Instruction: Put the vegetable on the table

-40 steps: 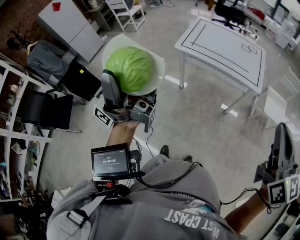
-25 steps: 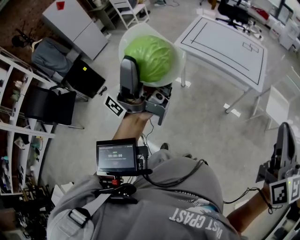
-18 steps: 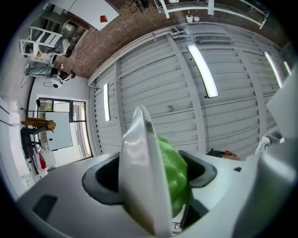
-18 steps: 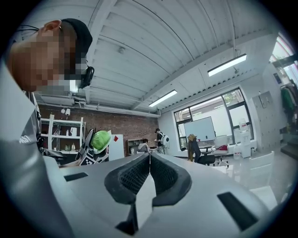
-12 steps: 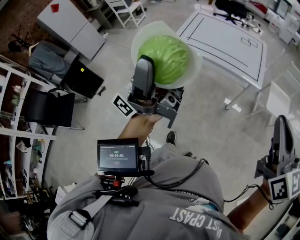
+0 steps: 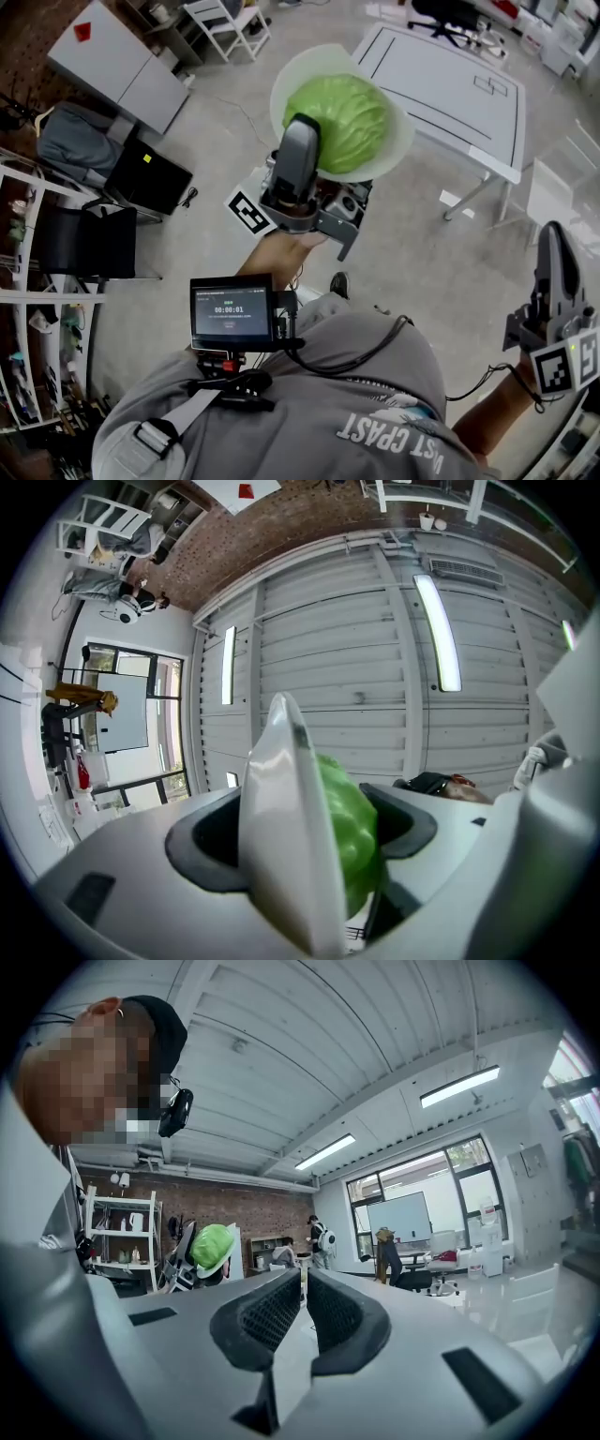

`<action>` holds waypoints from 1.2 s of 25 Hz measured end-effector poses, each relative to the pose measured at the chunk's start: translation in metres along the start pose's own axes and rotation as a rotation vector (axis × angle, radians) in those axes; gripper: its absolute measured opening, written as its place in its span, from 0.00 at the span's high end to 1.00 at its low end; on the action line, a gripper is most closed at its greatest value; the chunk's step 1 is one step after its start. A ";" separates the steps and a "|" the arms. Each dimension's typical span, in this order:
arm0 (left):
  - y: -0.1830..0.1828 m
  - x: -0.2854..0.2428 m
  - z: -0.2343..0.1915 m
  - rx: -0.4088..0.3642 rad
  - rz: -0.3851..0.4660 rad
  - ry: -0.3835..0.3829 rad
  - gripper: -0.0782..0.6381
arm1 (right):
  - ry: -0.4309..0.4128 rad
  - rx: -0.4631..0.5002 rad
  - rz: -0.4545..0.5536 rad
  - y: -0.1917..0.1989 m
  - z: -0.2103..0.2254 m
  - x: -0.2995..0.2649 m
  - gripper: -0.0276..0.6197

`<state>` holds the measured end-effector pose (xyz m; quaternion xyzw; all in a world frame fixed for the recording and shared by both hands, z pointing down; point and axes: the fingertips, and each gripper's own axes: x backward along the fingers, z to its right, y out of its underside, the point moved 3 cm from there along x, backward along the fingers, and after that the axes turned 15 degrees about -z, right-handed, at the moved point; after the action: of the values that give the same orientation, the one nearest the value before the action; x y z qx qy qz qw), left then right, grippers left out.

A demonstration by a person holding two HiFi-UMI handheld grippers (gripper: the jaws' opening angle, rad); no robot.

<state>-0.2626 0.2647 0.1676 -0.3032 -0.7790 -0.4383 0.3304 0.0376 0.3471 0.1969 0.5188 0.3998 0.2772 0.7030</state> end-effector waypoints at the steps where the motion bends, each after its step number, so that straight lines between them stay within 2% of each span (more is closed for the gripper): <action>1: -0.005 0.000 -0.005 0.002 -0.005 0.005 0.38 | 0.004 -0.004 0.000 -0.001 0.000 -0.008 0.95; 8: -0.052 0.007 -0.049 0.036 -0.029 0.027 0.38 | 0.039 0.004 -0.001 -0.026 -0.011 -0.071 0.95; 14: -0.051 0.013 -0.051 0.056 -0.035 0.035 0.38 | 0.047 -0.018 -0.011 -0.014 -0.021 -0.072 0.95; 19: -0.057 0.005 -0.061 0.042 -0.027 0.032 0.38 | 0.031 -0.012 -0.014 -0.025 -0.011 -0.084 0.95; 23: -0.054 0.010 -0.053 0.043 -0.014 0.026 0.38 | 0.013 0.001 -0.006 -0.025 -0.016 -0.083 0.95; 27: -0.044 -0.034 -0.095 0.011 -0.011 0.030 0.38 | -0.021 0.001 -0.009 -0.045 0.049 -0.099 0.95; 30: -0.019 -0.055 -0.138 0.016 0.008 0.022 0.38 | -0.042 -0.003 -0.020 -0.042 0.105 -0.110 0.95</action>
<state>-0.2100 0.1247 0.1697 -0.2990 -0.7775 -0.4341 0.3430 0.0676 0.1924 0.2026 0.5196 0.3898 0.2596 0.7147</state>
